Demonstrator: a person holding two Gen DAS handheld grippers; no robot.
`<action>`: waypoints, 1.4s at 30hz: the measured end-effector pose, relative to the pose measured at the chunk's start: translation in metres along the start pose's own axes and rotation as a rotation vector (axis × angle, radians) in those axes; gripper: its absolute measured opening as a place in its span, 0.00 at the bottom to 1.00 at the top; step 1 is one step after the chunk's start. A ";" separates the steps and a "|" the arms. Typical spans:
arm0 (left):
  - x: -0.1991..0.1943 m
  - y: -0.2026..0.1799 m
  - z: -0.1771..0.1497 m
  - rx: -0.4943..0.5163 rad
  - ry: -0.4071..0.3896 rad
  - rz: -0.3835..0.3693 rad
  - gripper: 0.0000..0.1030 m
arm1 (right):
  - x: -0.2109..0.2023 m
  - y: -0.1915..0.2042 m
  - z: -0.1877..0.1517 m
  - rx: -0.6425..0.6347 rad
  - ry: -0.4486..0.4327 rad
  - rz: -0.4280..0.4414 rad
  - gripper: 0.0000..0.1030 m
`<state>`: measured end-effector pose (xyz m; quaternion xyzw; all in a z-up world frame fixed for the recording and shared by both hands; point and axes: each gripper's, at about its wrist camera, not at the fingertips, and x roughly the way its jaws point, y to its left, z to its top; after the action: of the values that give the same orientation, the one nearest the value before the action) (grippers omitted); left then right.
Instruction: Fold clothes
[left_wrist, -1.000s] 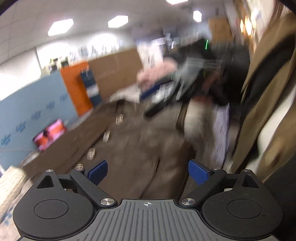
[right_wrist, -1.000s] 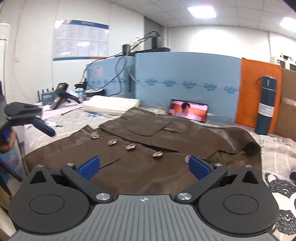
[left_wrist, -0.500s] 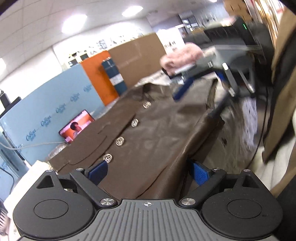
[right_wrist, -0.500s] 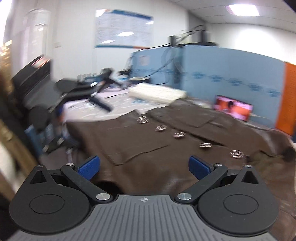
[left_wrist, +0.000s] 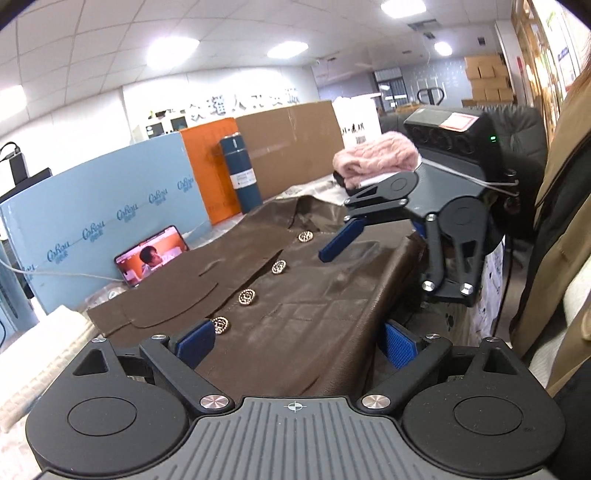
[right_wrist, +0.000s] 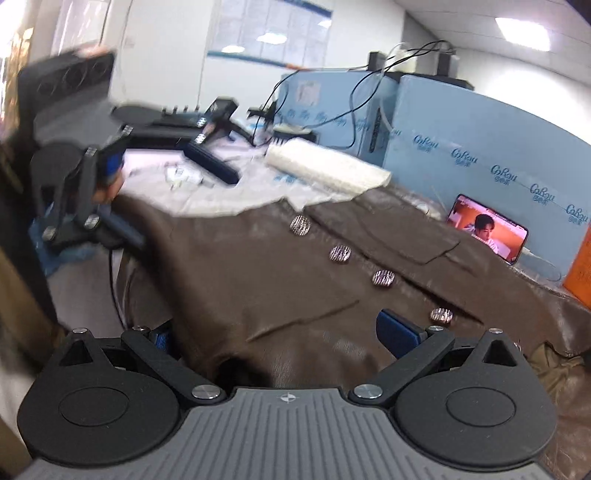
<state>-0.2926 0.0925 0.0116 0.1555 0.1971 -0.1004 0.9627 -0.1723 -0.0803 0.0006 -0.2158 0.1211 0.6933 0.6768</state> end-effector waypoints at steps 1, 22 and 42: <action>-0.003 0.001 -0.001 -0.006 -0.009 -0.006 0.93 | 0.001 -0.002 0.001 0.009 -0.004 -0.007 1.00; 0.003 0.012 -0.029 0.022 -0.030 0.021 0.43 | -0.025 -0.017 -0.014 0.141 0.040 -0.050 1.00; 0.008 0.032 -0.028 -0.221 -0.206 0.136 0.24 | -0.102 -0.073 -0.071 0.191 0.197 -0.505 0.68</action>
<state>-0.2870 0.1310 -0.0083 0.0505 0.0963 -0.0280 0.9937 -0.0915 -0.1997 -0.0054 -0.2407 0.1935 0.4639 0.8303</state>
